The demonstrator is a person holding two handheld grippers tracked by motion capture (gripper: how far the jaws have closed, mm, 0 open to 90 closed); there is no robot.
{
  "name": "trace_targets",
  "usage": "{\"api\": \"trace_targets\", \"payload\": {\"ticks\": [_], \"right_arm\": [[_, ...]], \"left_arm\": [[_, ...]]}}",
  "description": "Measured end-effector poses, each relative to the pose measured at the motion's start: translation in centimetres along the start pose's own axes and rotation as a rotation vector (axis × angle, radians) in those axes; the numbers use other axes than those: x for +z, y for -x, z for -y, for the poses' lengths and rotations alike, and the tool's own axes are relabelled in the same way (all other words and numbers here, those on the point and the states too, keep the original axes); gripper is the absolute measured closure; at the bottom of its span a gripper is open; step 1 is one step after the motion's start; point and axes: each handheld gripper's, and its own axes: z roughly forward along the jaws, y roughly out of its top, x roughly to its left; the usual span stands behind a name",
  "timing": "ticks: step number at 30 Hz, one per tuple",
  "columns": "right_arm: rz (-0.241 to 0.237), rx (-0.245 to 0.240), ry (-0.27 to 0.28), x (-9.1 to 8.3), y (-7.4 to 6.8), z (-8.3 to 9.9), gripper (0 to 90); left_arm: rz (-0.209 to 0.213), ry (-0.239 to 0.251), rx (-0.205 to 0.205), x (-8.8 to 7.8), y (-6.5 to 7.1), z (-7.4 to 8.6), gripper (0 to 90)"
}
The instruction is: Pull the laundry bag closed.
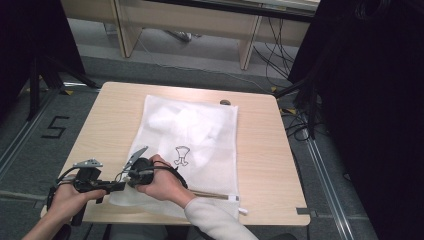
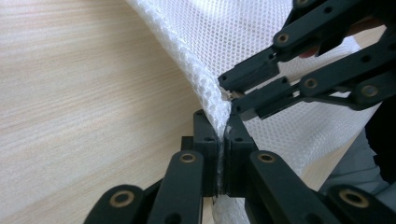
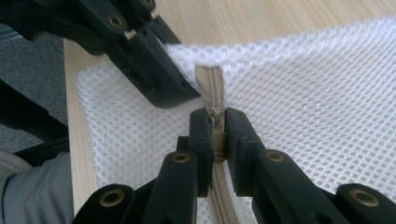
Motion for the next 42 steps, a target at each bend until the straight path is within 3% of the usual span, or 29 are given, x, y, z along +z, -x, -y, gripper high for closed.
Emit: {"api": "trace_targets", "payload": {"ticks": [6,10,15,21,28,35,42], "right_arm": [[-0.001,0.007,-0.004,0.1,0.0,0.2,82.6],[0.001,-0.024,-0.011,0.3,0.2,0.2,82.5],[-0.003,-0.019,-0.017,0.3,0.2,0.2,82.6],[-0.007,-0.005,-0.020,-0.1,0.1,0.2,82.6],[0.003,-0.031,-0.023,-0.3,0.1,0.8,82.6],[-0.013,-0.008,-0.015,-0.6,0.0,1.2,82.6],[-0.001,-0.030,-0.017,-0.6,-0.1,1.9,82.6]], "left_arm": [[0.002,-0.002,0.003,0.1,0.0,0.0,85.9],[0.000,-0.006,0.018,0.1,0.1,0.0,85.9],[0.003,-0.001,0.021,0.0,0.3,-0.1,85.9],[0.009,0.013,0.006,-0.2,0.2,-0.1,86.0],[0.011,0.016,0.006,-0.1,0.2,-0.2,86.0],[-0.010,0.016,0.021,-0.1,0.3,-0.1,86.0],[-0.029,0.008,0.040,-0.1,0.4,-0.1,86.0]]}}
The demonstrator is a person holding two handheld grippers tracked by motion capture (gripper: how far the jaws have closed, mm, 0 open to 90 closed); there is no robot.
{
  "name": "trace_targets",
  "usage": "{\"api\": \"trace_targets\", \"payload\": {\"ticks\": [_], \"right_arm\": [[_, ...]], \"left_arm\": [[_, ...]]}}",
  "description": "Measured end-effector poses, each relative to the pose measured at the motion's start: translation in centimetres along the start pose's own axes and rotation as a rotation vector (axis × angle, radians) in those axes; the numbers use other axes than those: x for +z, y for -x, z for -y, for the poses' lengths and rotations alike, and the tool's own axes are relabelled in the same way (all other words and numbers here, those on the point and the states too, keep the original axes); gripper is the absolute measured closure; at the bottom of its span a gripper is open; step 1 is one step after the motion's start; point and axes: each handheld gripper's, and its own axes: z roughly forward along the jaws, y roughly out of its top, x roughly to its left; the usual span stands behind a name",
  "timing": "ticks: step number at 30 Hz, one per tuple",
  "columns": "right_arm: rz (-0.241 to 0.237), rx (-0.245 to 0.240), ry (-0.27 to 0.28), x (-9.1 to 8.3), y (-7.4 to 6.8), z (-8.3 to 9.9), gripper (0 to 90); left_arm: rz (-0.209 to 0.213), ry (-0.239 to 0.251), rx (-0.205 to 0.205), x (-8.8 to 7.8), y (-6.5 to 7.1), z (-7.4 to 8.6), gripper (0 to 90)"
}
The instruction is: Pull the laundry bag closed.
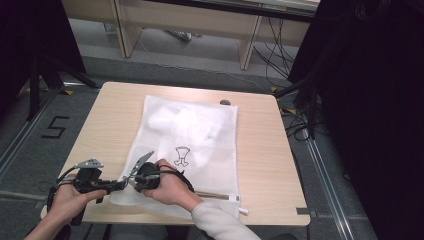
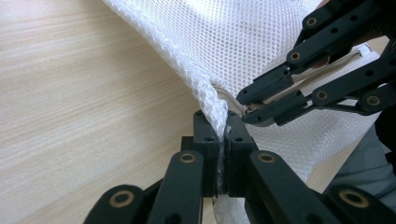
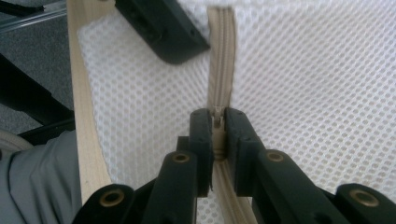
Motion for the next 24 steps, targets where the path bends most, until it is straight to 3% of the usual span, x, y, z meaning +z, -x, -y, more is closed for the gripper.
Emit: {"api": "trace_targets", "payload": {"ticks": [3,17,24], "right_arm": [[-0.002,0.028,-0.003,-0.2,-0.1,0.2,82.6],[0.003,-0.003,0.010,-0.7,0.4,0.6,82.6],[0.001,0.023,-0.005,-1.1,0.5,1.2,82.6]], "left_arm": [[-0.012,-0.009,0.006,0.0,-0.1,0.0,86.0],[-0.013,-0.002,-0.001,0.0,-0.1,0.0,85.9],[-0.001,0.006,0.001,0.1,-0.1,0.1,85.8]]}}
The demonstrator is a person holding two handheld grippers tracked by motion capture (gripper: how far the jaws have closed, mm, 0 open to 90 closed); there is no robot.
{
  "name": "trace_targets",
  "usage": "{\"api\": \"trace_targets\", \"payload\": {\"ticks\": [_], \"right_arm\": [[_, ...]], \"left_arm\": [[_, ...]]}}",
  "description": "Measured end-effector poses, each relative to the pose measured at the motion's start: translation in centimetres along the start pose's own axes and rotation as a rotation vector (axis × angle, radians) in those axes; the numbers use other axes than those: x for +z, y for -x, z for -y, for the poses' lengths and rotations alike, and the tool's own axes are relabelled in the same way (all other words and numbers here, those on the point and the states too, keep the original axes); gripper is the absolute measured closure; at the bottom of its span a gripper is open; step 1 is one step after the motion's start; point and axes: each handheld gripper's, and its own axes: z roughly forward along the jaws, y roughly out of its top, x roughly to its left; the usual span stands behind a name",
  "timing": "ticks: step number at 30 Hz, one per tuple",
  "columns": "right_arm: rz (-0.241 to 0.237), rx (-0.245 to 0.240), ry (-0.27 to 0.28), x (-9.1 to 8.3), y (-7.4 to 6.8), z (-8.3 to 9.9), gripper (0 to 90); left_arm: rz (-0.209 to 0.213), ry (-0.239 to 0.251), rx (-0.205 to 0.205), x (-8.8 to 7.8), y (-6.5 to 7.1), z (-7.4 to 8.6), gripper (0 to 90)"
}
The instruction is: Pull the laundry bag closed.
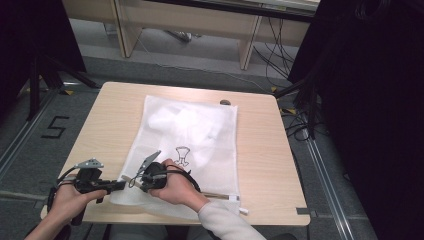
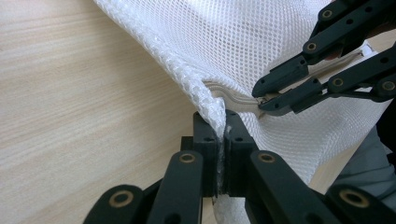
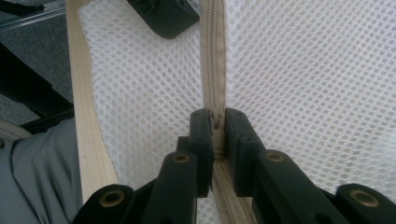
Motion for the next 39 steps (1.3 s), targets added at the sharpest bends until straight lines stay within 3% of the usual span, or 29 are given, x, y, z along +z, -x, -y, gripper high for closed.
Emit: {"api": "trace_targets", "payload": {"ticks": [11,13,26,39], "right_arm": [[0.003,0.006,0.004,-0.7,0.3,0.6,82.6],[0.006,-0.014,0.018,-0.7,0.4,0.6,82.6],[0.011,0.001,0.060,-1.2,0.3,1.3,82.6],[0.014,0.014,0.051,-1.7,0.7,1.9,82.6]], "left_arm": [[-0.005,0.000,-0.002,-0.1,-0.1,0.0,85.7],[-0.001,0.004,-0.008,-0.1,-0.1,0.0,85.7],[-0.005,0.003,0.004,-0.1,0.0,0.0,85.6],[-0.010,-0.003,0.002,-0.1,-0.2,0.1,85.5]]}}
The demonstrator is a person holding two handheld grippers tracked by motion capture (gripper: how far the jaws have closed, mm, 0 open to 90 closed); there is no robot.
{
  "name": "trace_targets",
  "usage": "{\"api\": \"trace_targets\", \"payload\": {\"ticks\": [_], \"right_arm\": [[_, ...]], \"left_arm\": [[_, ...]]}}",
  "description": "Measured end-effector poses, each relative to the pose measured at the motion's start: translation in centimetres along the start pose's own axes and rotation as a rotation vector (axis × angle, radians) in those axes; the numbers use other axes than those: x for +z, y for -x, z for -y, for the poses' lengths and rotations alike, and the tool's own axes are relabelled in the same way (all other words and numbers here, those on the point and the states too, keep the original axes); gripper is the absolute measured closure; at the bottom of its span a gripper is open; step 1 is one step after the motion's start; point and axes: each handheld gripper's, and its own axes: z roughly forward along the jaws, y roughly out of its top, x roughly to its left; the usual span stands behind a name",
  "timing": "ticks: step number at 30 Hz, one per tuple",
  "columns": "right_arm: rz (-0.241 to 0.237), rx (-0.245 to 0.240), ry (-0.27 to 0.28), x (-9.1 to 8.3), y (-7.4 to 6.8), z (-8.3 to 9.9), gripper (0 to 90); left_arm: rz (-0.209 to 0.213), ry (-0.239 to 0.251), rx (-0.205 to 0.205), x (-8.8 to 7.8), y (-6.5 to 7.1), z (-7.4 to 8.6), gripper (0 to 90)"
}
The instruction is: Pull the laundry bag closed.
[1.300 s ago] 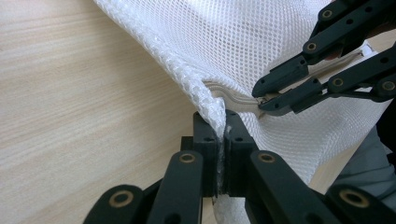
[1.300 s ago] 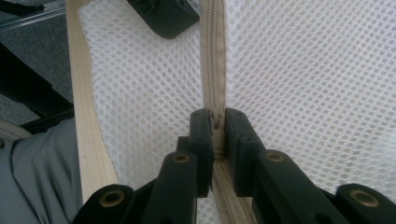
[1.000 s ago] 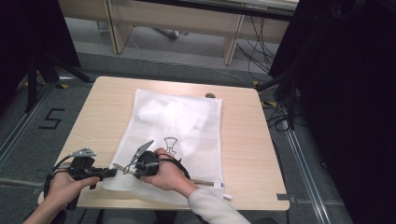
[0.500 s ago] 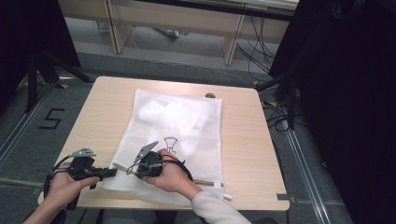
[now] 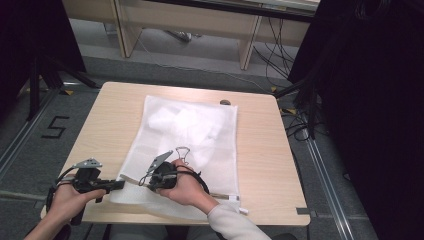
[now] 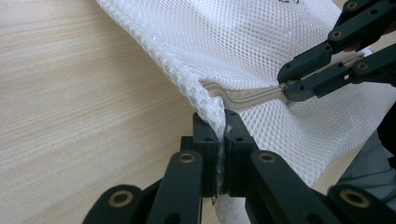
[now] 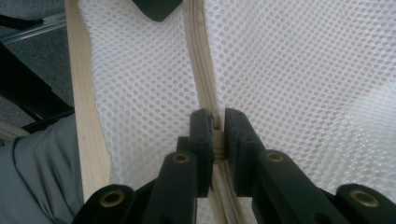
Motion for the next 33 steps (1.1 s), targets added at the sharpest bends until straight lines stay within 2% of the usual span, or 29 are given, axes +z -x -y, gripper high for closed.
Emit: {"api": "trace_targets", "payload": {"ticks": [5,17,22,24,25,26,28,33], "right_arm": [[-0.003,0.012,0.004,-0.3,0.1,0.3,82.6],[0.002,0.006,0.004,-0.5,0.2,0.3,82.6],[0.003,0.019,0.004,-0.6,0.4,0.6,82.6],[0.000,0.037,0.004,-0.8,0.3,0.7,82.6],[0.003,0.021,0.001,-0.9,0.4,0.7,82.6],[0.002,0.023,0.006,-0.9,0.4,0.7,82.6],[0.003,0.048,0.005,-1.0,0.3,0.8,82.6],[-0.001,0.032,0.006,-1.0,0.6,0.9,82.6]], "left_arm": [[0.000,0.004,-0.003,0.1,0.1,0.0,85.6],[-0.003,-0.002,-0.005,0.0,0.0,0.0,85.5],[-0.006,-0.001,-0.007,0.0,0.0,0.0,85.5],[-0.009,-0.003,-0.004,0.0,0.0,0.0,85.5],[-0.007,-0.002,-0.007,0.0,0.0,0.0,85.5],[-0.009,-0.001,-0.007,0.0,0.0,0.0,85.5],[-0.004,-0.004,-0.007,0.0,-0.1,0.0,85.5],[-0.003,-0.005,-0.007,0.0,-0.1,0.0,85.5]]}}
